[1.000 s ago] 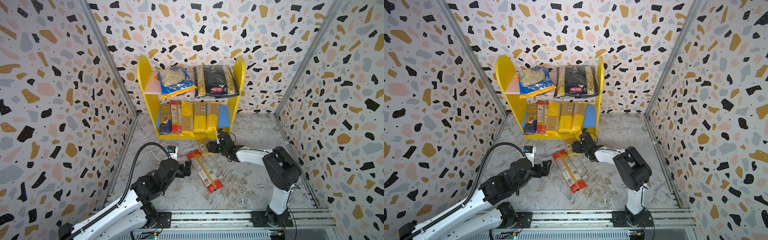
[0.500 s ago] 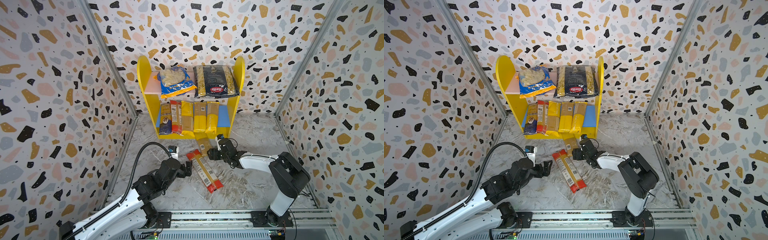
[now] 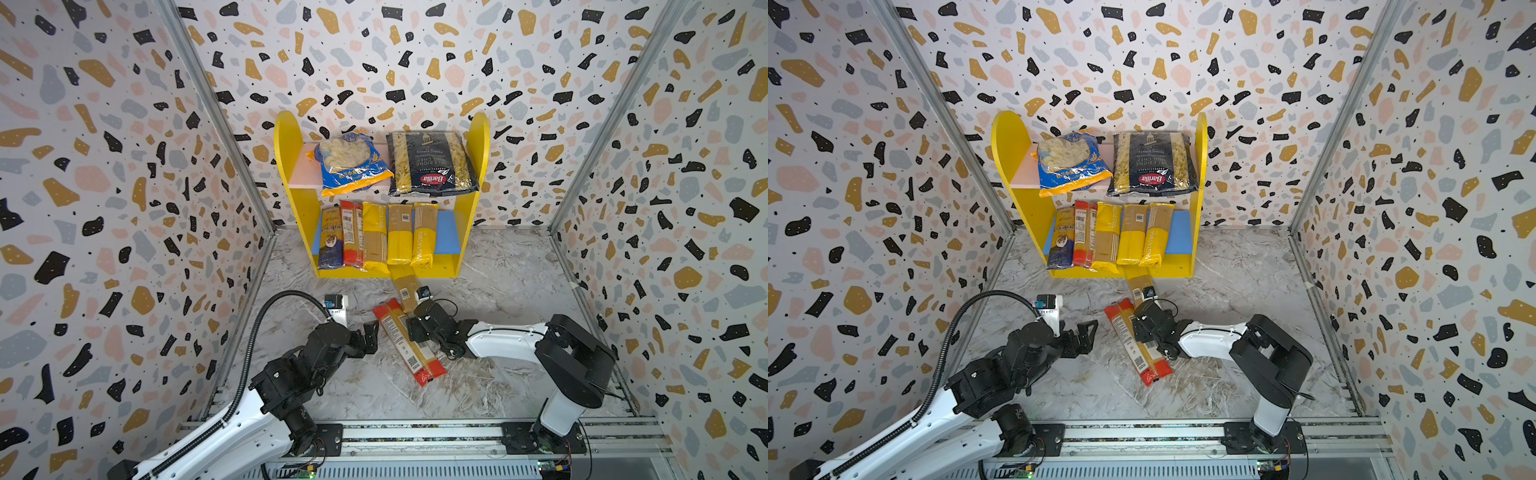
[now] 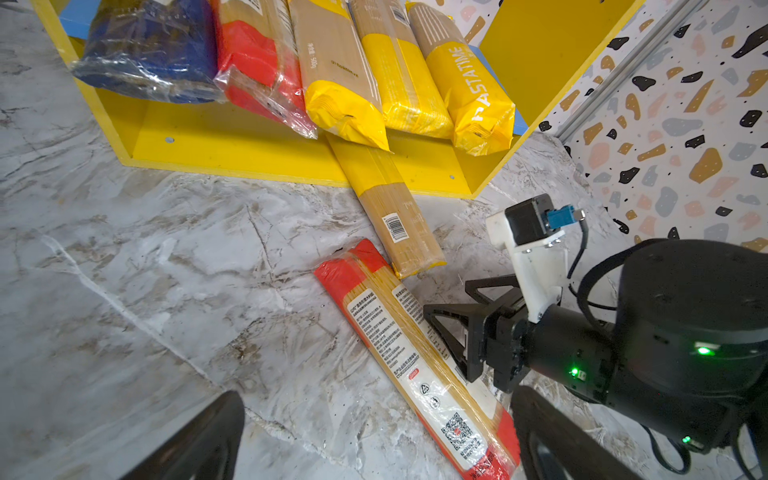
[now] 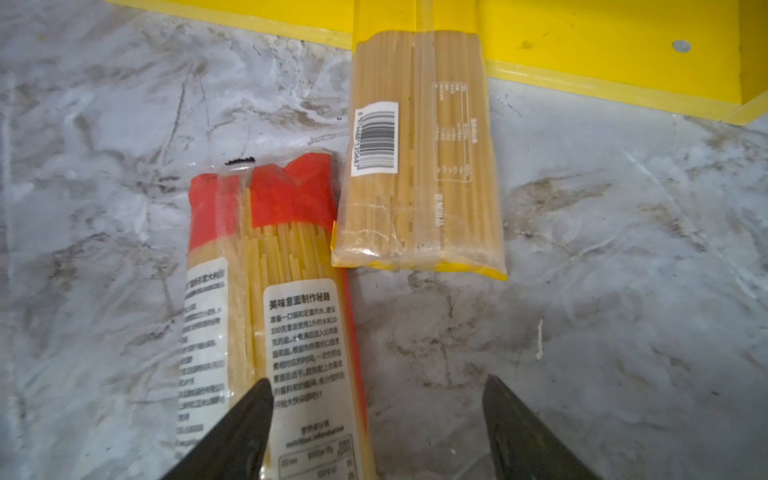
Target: Place and organize the pasta boxes and bags onto the shelf
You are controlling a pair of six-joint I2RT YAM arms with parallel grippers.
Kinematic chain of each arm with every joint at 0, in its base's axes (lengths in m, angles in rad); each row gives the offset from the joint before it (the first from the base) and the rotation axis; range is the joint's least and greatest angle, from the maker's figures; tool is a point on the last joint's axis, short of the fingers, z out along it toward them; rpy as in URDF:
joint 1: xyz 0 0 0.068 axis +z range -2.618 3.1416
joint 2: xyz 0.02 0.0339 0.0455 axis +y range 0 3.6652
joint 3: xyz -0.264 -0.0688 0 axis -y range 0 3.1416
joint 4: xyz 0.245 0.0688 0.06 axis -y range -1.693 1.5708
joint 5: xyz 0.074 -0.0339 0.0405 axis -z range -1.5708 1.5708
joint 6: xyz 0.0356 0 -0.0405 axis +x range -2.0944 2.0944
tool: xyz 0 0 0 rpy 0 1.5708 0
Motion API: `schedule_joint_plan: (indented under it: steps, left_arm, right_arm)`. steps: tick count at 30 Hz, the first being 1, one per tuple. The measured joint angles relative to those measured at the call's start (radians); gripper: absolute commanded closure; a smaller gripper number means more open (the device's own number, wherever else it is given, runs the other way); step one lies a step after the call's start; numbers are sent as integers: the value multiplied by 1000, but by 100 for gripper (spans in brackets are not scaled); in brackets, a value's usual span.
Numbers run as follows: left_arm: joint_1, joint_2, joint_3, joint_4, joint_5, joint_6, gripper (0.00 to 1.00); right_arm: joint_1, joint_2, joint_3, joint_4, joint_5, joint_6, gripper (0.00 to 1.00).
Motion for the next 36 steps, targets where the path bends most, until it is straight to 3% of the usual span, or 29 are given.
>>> schedule_joint_plan:
  steps: [7, 14, 17, 20, 22, 26, 28, 29, 31, 36]
  left_arm:
    - [0, -31, -1, -2, -20, -18, 0]
    - [0, -15, -1, -15, -39, -21, 0]
    - [0, -7, -1, -16, -50, -21, 0]
    - [0, 8, -1, -16, -55, -21, 0]
    - [0, 18, -1, -16, -57, -21, 0]
    - [0, 37, 0, -15, -65, -21, 0]
    - [0, 48, 1, -16, -72, -21, 0]
    - [0, 53, 2, -15, -74, -21, 0]
    - [0, 61, 3, -15, -78, -20, 0]
    - [0, 71, 8, -15, -80, -20, 0]
  right_arm:
    - [-2, 97, 92, -20, 88, -31, 21]
    - [-42, 159, 154, -15, 69, -57, 23]
    - [-63, 171, 158, -17, 49, -66, 33]
    - [-77, 182, 166, -17, 31, -74, 56]
    - [-82, 183, 166, -14, 16, -76, 66]
    - [-90, 183, 166, -2, -11, -79, 75]
    - [-94, 183, 164, 7, -23, -79, 72]
    - [-95, 183, 164, 12, -26, -81, 62]
    - [-97, 183, 161, 21, -31, -85, 32]
    - [-98, 180, 138, 35, -25, -118, 21]
